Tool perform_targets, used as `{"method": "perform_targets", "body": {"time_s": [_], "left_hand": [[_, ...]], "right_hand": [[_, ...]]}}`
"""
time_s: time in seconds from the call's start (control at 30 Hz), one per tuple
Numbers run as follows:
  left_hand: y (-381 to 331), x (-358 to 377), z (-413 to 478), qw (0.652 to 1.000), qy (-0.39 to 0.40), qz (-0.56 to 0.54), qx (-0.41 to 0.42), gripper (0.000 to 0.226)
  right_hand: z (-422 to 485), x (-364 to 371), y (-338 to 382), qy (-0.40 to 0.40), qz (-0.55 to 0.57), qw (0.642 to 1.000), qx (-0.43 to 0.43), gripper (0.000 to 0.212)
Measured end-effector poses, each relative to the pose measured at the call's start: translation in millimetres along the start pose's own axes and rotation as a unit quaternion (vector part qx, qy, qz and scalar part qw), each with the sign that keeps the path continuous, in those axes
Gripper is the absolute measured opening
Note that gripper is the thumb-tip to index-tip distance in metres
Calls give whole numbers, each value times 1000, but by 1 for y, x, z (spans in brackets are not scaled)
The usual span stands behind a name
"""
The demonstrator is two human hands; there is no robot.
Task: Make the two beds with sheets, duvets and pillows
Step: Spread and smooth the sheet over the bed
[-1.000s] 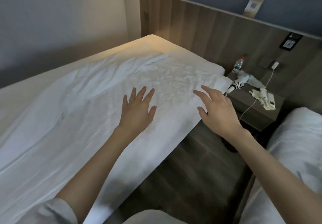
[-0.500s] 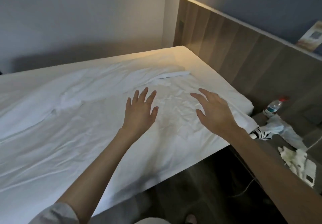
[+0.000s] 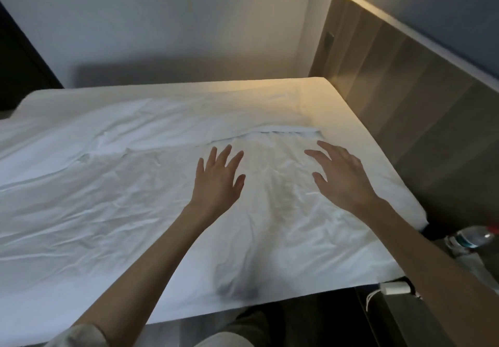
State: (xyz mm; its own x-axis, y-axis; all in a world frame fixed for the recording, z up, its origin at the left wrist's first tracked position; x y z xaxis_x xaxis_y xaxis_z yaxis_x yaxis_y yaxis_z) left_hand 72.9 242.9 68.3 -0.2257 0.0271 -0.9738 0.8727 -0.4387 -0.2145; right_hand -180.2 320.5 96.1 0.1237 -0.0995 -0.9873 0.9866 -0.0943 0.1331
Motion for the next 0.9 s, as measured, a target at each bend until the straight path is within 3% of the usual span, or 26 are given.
{"method": "perform_targets", "body": {"time_s": [0.57,0.73,0.9], "left_hand": [[-56,106,240,997,52,-38,-53,60],[-57,151,283,987,73,-72,-122,63],[-57,222,318,967,113,-103,-206,60]], "right_hand": [[201,57,-161,70,5,998,-6,52],[265,94,-184,107,6,994,-26,54],[331,155,-208,211,67,975,-13,50]]}}
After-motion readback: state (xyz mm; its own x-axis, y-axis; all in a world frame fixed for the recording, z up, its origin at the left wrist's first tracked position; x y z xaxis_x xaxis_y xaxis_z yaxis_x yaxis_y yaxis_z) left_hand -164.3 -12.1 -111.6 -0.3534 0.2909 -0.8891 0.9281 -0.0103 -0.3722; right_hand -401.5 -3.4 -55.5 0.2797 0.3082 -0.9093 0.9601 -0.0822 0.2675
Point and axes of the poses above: each hand's wrist, its own z-axis towards the middle knuckle, its own x-axis out of the palm, y = z × x, the point moved 1 cm from there along z, towards the middle knuckle, and after that the axes turned 2 degrees about -x, right-handed, at the moved point
